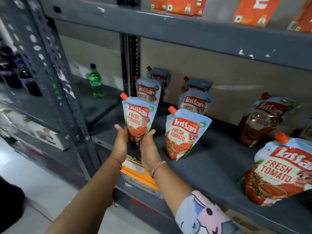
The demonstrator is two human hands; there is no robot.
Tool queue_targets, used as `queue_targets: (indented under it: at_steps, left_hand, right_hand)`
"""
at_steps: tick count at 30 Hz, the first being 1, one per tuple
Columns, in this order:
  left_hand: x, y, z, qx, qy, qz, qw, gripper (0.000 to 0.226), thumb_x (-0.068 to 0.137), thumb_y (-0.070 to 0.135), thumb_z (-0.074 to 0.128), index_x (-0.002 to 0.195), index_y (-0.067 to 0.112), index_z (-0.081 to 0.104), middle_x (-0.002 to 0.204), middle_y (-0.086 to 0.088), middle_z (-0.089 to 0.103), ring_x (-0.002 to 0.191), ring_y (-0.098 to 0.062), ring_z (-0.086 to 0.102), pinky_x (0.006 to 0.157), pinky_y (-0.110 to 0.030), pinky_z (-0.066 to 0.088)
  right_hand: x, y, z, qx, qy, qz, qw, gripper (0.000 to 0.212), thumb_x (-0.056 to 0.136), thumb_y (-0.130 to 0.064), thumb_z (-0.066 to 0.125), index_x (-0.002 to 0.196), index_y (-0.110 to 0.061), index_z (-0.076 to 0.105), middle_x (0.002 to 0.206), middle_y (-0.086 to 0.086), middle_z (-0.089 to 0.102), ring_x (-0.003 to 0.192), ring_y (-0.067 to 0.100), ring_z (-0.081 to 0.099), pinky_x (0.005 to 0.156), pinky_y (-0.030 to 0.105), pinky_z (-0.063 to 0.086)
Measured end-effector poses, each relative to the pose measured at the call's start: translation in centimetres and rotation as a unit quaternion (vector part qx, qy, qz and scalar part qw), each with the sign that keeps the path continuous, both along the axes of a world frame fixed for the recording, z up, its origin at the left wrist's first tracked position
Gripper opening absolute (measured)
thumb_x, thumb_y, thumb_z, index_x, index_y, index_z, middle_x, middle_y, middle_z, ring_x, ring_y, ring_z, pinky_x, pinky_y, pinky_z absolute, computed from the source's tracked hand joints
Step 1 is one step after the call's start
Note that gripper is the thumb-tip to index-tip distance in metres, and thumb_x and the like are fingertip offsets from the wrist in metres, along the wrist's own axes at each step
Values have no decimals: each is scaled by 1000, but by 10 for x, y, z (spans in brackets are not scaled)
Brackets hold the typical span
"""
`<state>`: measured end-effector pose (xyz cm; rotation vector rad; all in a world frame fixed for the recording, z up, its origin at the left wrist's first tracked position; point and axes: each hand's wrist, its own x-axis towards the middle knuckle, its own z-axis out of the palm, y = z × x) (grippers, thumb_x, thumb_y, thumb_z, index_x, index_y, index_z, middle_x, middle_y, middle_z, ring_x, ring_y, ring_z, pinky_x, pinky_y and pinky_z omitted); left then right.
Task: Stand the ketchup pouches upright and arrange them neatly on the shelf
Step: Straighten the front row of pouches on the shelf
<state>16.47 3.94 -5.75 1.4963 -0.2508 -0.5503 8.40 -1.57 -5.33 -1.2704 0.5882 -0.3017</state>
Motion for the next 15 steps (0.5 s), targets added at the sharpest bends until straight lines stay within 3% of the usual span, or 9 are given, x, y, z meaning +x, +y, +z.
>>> queue_targets:
  at_steps: [4,7,11,13,15]
  left_hand:
    - [22,5,4,-20,38,-18,999,81,89,58,2,137,-2,27,149,-24,28,136,-36,30,115,-45,24]
    - [30,9,5,-50,59,-55,995,76,88,60,0,136,13,34,147,-11,36,121,-21,44,105,-33,29]
    - [26,9,-4,-19,32,-34,999,81,87,63,8,136,5,34,148,-18,34,136,-30,33,116,-44,23]
    - [7,10,-9,-6,-12,-38,999,81,82,68,15,135,12,39,147,-14,38,136,-25,33,117,-43,20]
    - [-23,13,-20,97,-149,8,984,67,91,54,22,142,11,24,154,-12,22,143,-24,15,119,-39,8]
  right_hand:
    - [19,13,9,44,-34,21,998,64,90,-59,12,139,-20,29,152,4,28,140,17,22,105,22,22]
    - [26,15,5,56,-40,20,997,63,92,-56,12,138,-19,32,150,5,31,139,17,25,101,20,25]
    - [10,20,1,67,-52,27,996,46,93,-53,16,120,-32,47,138,-7,45,130,8,33,101,18,32]
    - [-14,23,-6,-21,-19,31,999,41,95,-47,23,123,-27,45,138,-6,43,135,11,29,104,20,30]
    - [-46,26,-20,-212,32,48,976,54,95,-44,28,142,-18,21,156,-1,13,143,13,9,113,23,14]
